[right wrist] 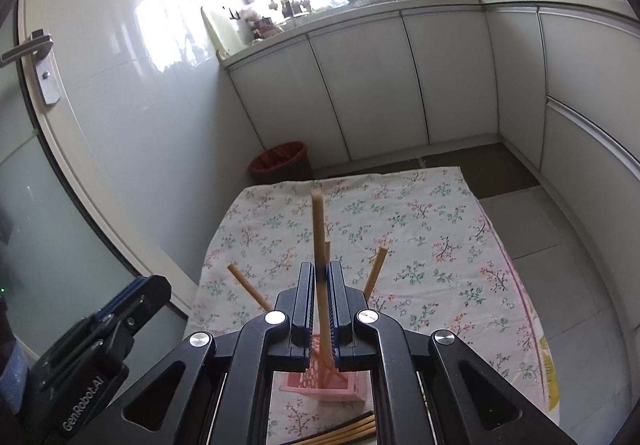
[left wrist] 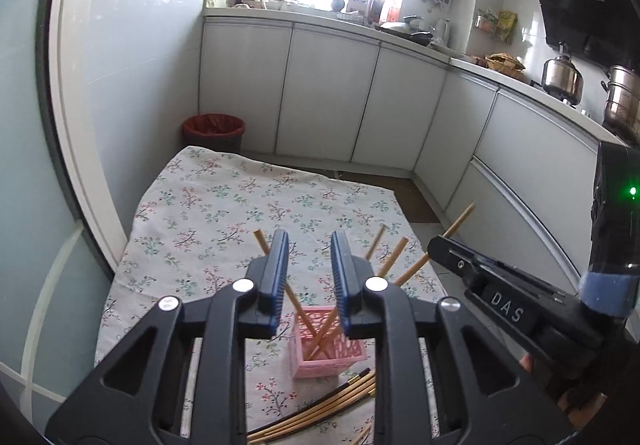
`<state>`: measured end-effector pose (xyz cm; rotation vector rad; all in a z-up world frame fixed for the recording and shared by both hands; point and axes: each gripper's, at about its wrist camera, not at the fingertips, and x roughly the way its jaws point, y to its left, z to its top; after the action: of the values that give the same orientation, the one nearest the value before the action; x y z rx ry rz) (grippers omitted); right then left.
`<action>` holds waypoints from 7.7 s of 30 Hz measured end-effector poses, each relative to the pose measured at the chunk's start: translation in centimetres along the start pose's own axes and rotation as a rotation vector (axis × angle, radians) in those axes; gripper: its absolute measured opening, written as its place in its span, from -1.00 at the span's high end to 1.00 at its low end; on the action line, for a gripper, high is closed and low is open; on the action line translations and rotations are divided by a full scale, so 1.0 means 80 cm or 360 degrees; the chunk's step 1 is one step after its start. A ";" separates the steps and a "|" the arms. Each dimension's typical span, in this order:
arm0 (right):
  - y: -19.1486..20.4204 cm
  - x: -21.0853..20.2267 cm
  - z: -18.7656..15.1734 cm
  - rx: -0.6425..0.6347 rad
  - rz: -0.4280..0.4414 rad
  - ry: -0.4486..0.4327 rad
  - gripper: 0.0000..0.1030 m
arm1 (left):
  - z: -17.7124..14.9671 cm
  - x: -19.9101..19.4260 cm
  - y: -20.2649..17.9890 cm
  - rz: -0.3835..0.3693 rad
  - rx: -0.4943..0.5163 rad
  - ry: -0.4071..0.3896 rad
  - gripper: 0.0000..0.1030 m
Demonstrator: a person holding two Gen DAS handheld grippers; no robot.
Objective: Organize utensils
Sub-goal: 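Carry the chopstick upright over the pink cup and release it with the left tool, then open the right tool to drop its wooden chopstick into the pink cup, then move the left tool down to the chopstick pile beside the cup, then grasp the black chopstick with the left tool while the right tool grasps a wooden chopstick, then carry both chopsticks upright over the pink cup and open both tools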
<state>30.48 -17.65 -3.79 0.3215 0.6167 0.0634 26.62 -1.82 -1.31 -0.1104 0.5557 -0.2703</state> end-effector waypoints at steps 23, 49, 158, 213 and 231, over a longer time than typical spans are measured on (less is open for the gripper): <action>-0.035 -0.086 -0.065 0.0017 -0.0312 -0.0074 -0.57 | -0.051 -0.047 0.000 0.0119 0.0002 0.0083 -0.48; -0.178 -0.123 -0.253 0.0512 -0.0074 0.0487 -0.74 | -0.185 0.021 -0.062 -0.0262 0.0565 0.1144 -0.60; -0.081 -0.021 -0.252 0.0609 -0.0291 0.0634 0.88 | -0.116 -0.108 0.024 -0.0194 0.0326 0.0298 0.85; -0.016 -0.097 0.039 -0.0020 -0.0002 -0.0142 0.88 | 0.025 0.010 -0.049 -0.0047 0.0134 0.0096 0.85; 0.011 0.001 0.011 -0.0090 0.0008 -0.0025 0.87 | 0.007 -0.011 -0.006 0.0060 0.0089 0.0003 0.62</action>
<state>31.05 -17.08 -2.89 0.2685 0.5978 0.0827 26.07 -2.04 -0.33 -0.0457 0.5513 -0.2490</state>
